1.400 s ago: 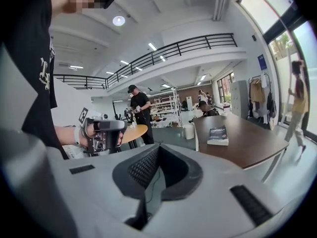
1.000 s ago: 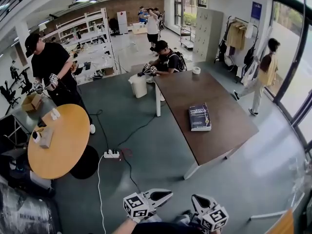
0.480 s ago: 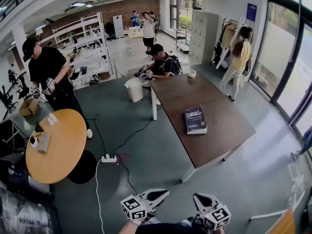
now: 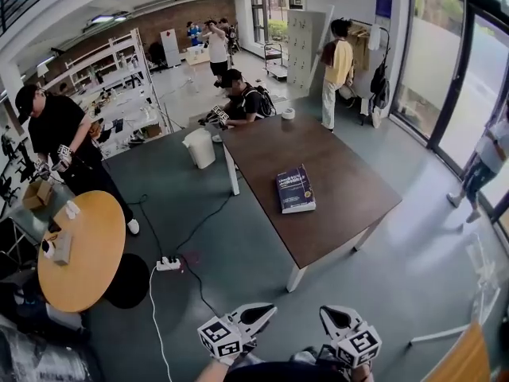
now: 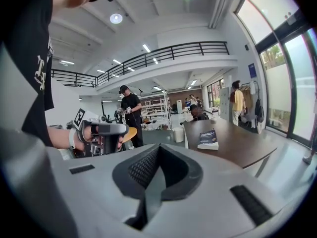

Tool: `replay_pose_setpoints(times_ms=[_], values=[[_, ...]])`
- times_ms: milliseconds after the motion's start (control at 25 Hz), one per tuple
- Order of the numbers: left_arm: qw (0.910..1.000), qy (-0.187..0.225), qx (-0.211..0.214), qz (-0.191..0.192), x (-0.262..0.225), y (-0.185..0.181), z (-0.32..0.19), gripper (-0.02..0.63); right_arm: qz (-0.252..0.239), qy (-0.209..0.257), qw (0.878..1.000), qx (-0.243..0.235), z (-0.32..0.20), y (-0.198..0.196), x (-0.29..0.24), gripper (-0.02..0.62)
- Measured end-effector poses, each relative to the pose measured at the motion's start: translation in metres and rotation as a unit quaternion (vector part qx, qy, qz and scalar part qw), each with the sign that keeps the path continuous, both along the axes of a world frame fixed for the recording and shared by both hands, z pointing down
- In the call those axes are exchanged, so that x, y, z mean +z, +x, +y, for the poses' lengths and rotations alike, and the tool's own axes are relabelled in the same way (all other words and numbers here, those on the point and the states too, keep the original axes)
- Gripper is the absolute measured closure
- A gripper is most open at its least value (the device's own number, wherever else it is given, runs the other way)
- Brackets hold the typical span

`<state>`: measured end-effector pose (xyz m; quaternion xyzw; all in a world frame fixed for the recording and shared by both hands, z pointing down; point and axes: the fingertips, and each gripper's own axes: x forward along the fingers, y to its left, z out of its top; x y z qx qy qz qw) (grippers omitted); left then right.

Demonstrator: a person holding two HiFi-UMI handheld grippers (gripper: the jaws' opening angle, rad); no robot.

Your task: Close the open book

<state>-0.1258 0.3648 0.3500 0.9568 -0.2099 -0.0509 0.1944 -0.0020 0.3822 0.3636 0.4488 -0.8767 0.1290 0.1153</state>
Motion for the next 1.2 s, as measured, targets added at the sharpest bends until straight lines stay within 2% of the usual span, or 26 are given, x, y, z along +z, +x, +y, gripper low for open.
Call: replay_pose_setpoints(times_ms=[400, 560, 760, 920, 1200], values=[[0.9997, -0.011, 0.022, -0.006, 0.002, 0.033, 0.006, 0.603, -0.016, -0.007, 1.000, 0.020, 0.008, 0.019, 0.002, 0.609], [0.9993, -0.014, 0.034, -0.008, 0.004, 0.033, 0.013, 0.603, -0.016, 0.003, 1.000, 0.022, 0.013, 0.016, -0.003, 0.609], [0.9991, -0.015, 0.039, -0.004, 0.000, 0.033, 0.012, 0.603, -0.035, -0.007, 0.999, 0.038, 0.011, 0.018, 0.001, 0.609], [0.9987, -0.035, 0.037, 0.000, 0.014, 0.029, 0.008, 0.603, -0.022, 0.004, 0.999, 0.025, 0.010, 0.007, 0.000, 0.609], [0.9991, -0.033, 0.026, 0.013, 0.007, 0.021, 0.007, 0.603, -0.015, -0.002, 1.000, 0.017, 0.008, 0.000, -0.001, 0.609]])
